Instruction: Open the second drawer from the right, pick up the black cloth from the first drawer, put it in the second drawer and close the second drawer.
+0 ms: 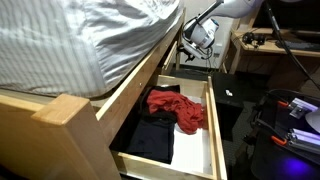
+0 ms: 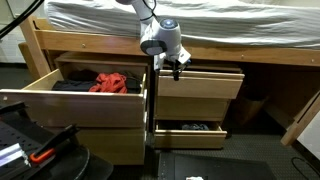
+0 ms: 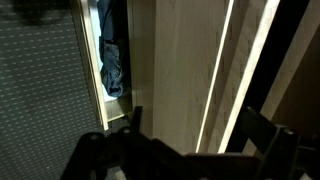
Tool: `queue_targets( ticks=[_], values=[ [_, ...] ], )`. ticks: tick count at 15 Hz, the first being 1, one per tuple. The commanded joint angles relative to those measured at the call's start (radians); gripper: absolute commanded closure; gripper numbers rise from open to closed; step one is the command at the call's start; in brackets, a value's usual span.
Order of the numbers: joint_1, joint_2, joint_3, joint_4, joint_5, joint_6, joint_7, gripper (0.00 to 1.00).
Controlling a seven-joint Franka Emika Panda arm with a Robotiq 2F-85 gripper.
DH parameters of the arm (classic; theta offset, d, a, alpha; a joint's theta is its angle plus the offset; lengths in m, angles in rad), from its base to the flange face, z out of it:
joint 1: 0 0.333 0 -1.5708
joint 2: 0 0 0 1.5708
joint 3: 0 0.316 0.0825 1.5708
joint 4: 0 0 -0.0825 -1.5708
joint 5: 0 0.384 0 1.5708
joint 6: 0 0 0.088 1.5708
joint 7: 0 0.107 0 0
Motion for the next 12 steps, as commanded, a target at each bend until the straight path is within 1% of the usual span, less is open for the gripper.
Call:
queue_targets(
  ticks=[1,4,5,6,7,8,10,11,12],
  values=[
    [0.006,0.014,0.000,0.013,-0.001,0.000,0.001,0.00],
    [0.006,0.014,-0.001,0.013,-0.001,0.000,0.001,0.00],
    [-0.025,0.014,0.047,0.015,0.018,0.029,-0.029,0.00],
    [-0.055,0.048,0.108,0.067,0.029,0.064,-0.069,0.00],
    [-0.064,0.072,0.140,0.100,0.021,0.090,-0.093,0.00],
    [-0.049,0.103,0.151,0.146,0.008,0.119,-0.084,0.00],
    [-0.041,0.135,0.189,0.200,-0.017,0.152,-0.098,0.00],
    [-0.033,0.147,0.193,0.220,-0.024,0.158,-0.087,0.00],
    [-0.033,0.090,0.161,0.140,-0.014,0.126,-0.061,0.00]
  ],
)
